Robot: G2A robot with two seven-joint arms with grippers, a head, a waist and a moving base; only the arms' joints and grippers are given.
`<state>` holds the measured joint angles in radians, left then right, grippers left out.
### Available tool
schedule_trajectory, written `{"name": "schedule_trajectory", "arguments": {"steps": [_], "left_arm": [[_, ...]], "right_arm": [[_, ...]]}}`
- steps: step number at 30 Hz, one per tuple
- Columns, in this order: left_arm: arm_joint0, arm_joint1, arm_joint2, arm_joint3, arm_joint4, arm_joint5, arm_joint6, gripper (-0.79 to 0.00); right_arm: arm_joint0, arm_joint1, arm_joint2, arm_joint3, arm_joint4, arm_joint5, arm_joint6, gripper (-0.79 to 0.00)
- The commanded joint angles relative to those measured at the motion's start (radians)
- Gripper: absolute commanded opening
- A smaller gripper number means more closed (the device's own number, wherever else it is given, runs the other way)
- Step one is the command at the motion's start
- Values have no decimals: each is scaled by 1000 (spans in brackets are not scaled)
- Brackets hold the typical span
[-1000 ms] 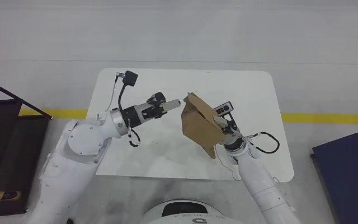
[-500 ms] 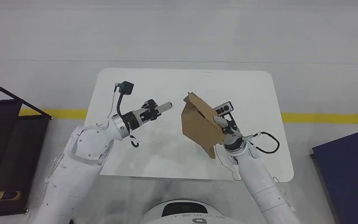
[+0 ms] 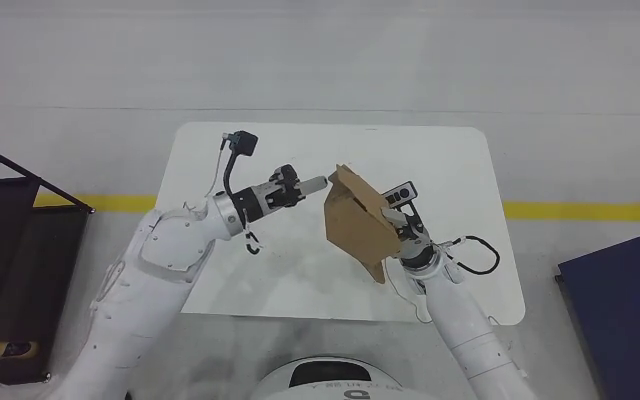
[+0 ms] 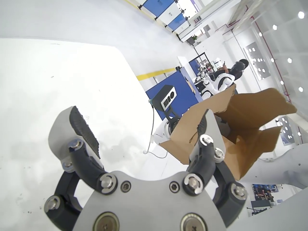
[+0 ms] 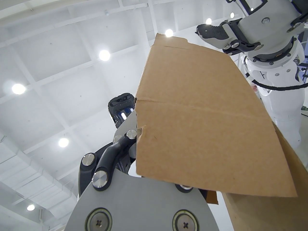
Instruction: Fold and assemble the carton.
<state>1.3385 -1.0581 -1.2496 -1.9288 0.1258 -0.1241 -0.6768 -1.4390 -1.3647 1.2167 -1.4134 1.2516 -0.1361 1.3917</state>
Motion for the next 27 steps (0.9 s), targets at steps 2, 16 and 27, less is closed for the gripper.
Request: {"name": "schedule_trajectory", "arguments": {"steps": [2,16,27], "left_arm": [[-19,-3,21,5,3,-7,-8,0],[-46,-8,81,-6,71,-7,-46,0],[-15,0,19,-74,37,1,-41,0]], "right_arm": [[0,0,0,0,0,0,0,-785],[0,0,0,0,0,0,0,-785],[0,0,0,0,0,0,0,-785]]}}
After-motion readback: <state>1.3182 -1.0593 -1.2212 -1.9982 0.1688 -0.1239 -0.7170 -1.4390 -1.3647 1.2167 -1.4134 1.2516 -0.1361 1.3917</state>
